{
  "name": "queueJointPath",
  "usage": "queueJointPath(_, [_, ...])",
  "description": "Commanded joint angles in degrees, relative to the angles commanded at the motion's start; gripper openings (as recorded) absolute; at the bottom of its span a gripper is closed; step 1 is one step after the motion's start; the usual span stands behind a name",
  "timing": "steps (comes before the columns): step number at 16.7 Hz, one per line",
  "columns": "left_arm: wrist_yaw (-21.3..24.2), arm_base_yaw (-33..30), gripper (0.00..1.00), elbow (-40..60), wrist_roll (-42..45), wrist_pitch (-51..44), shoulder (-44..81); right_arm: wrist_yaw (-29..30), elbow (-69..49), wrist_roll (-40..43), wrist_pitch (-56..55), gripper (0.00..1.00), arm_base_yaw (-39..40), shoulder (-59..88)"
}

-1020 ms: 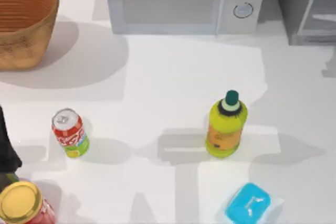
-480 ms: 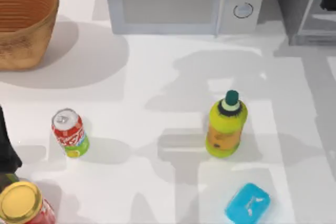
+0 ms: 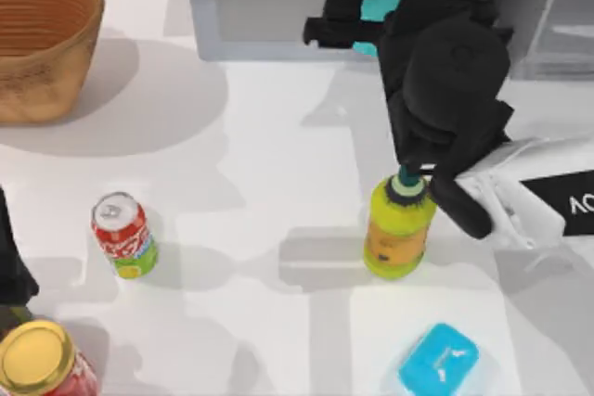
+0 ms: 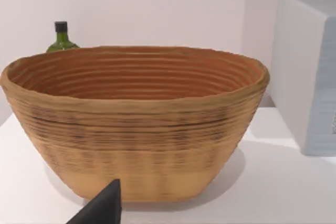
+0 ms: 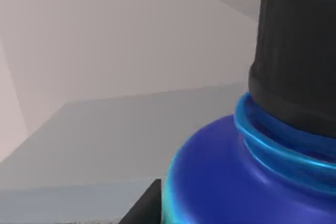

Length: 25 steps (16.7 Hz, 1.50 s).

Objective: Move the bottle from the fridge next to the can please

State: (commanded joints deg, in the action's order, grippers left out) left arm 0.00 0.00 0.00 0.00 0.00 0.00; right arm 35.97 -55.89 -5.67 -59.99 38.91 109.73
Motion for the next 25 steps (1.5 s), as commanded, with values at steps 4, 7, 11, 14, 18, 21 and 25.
queueJointPath(4, [0.00,0.00,1.00,0.00,0.00,0.00,0.00,15.80,-2.46,-1.87,0.44,0.00,16.08,6.52])
queueJointPath(7, [0.00,0.00,1.00,0.00,0.00,0.00,0.00,25.10,-2.05,-3.01,0.84,0.00,23.51,11.49])
queueJointPath(11, [0.00,0.00,1.00,0.00,0.00,0.00,0.00,30.82,-0.34,-3.79,1.22,0.00,26.38,15.48])
queueJointPath(14, [0.00,0.00,1.00,0.00,0.00,0.00,0.00,30.82,-0.34,-3.79,1.22,0.00,26.38,15.48])
queueJointPath(18, [0.00,0.00,1.00,0.00,0.00,0.00,0.00,30.81,-0.72,-5.41,1.30,0.00,28.25,14.82])
queueJointPath(21, [0.00,0.00,1.00,0.00,0.00,0.00,0.00,30.83,-0.94,-8.07,1.66,0.00,32.39,13.95])
queueJointPath(25, [0.00,0.00,1.00,0.00,0.00,0.00,0.00,30.53,-0.94,-7.94,1.06,0.00,32.68,14.54])
